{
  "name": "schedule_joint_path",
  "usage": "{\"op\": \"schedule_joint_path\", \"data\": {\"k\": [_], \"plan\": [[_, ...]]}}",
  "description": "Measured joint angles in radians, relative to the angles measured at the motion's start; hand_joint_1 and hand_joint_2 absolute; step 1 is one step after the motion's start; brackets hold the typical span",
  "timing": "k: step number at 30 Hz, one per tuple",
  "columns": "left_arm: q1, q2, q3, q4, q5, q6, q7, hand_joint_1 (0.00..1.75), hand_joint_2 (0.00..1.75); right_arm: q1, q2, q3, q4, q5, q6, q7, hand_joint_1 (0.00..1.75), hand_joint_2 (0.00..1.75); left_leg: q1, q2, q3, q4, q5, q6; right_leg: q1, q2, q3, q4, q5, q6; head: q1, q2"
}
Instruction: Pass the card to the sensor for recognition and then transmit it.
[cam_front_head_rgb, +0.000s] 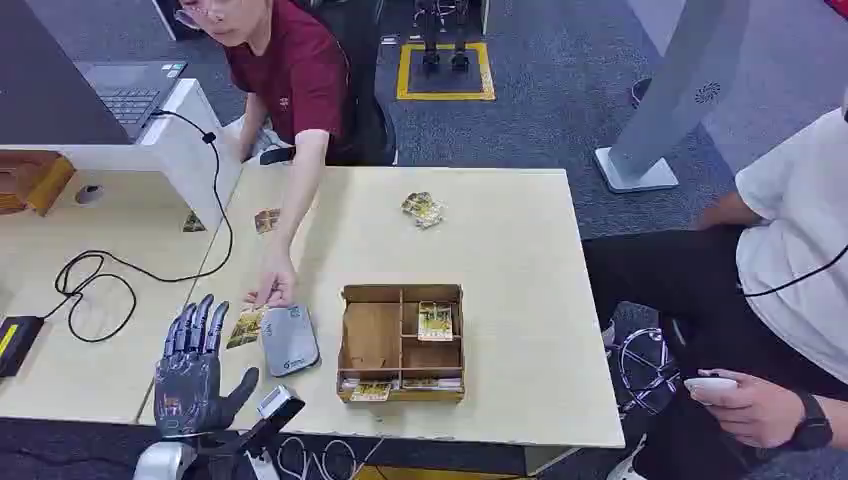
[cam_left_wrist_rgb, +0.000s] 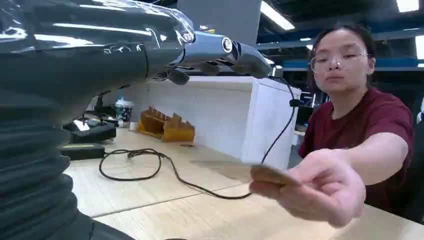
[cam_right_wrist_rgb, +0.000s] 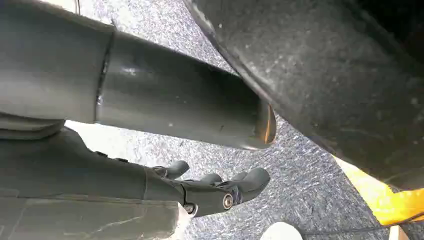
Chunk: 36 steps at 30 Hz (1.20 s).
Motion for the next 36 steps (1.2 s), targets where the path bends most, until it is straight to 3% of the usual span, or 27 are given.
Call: {"op": "schedule_joint_path", "data": {"k": [1, 2, 3, 4, 19, 31, 36], "plan": [[-0.001, -0.002, 0.000, 0.000, 0.003, 0.000, 0.000, 0.00, 1.75, 0.000, 0.000, 0.002, 0.000, 0.000, 0.000, 0.000, 0.00, 0.00, 0.000, 0.000, 0.000, 0.000, 0.000, 0.000, 0.000, 0.000, 0.000, 0.000, 0.000, 0.000, 0.000, 0.000], [-0.002, -0.003, 0.001, 0.001, 0.007, 0.000, 0.000, 0.40, 1.75, 0.000, 0.000, 0.002, 0.000, 0.000, 0.000, 0.000, 0.00, 0.00, 0.000, 0.000, 0.000, 0.000, 0.000, 0.000, 0.000, 0.000, 0.000, 0.000, 0.000, 0.000, 0.000, 0.000], [-0.003, -0.004, 0.001, 0.001, 0.011, 0.000, 0.000, 0.40, 1.75, 0.000, 0.000, 0.003, 0.000, -0.001, 0.000, 0.000, 0.00, 0.00, 0.000, 0.000, 0.000, 0.000, 0.000, 0.000, 0.000, 0.000, 0.000, 0.000, 0.000, 0.000, 0.000, 0.000], [-0.004, -0.005, 0.001, 0.002, 0.016, 0.000, -0.002, 1.75, 1.75, 0.000, 0.000, 0.005, 0.000, -0.001, 0.000, 0.000, 0.00, 0.00, 0.000, 0.000, 0.000, 0.000, 0.000, 0.000, 0.000, 0.000, 0.000, 0.000, 0.000, 0.000, 0.000, 0.000], [-0.005, -0.012, 0.004, 0.002, 0.117, 0.007, -0.075, 1.75, 1.75, 0.000, 0.000, 0.014, 0.000, -0.013, -0.002, 0.000, 0.00, 0.00, 0.000, 0.000, 0.000, 0.000, 0.000, 0.000, 0.000, 0.000, 0.000, 0.000, 0.000, 0.000, 0.000, 0.000], [-0.004, -0.021, 0.004, -0.008, 0.279, 0.011, -0.163, 1.75, 1.75, 0.000, -0.001, 0.017, 0.000, -0.018, -0.001, 0.008, 0.00, 0.00, 0.000, 0.000, 0.000, 0.000, 0.000, 0.000, 0.000, 0.000, 0.000, 0.000, 0.000, 0.000, 0.000, 0.000], [-0.006, -0.044, 0.006, -0.030, 0.617, -0.223, -0.181, 1.75, 1.75, 0.000, -0.001, 0.017, 0.000, -0.035, -0.008, 0.009, 0.00, 0.00, 0.000, 0.000, 0.000, 0.000, 0.000, 0.000, 0.000, 0.000, 0.000, 0.000, 0.000, 0.000, 0.000, 0.000]]}}
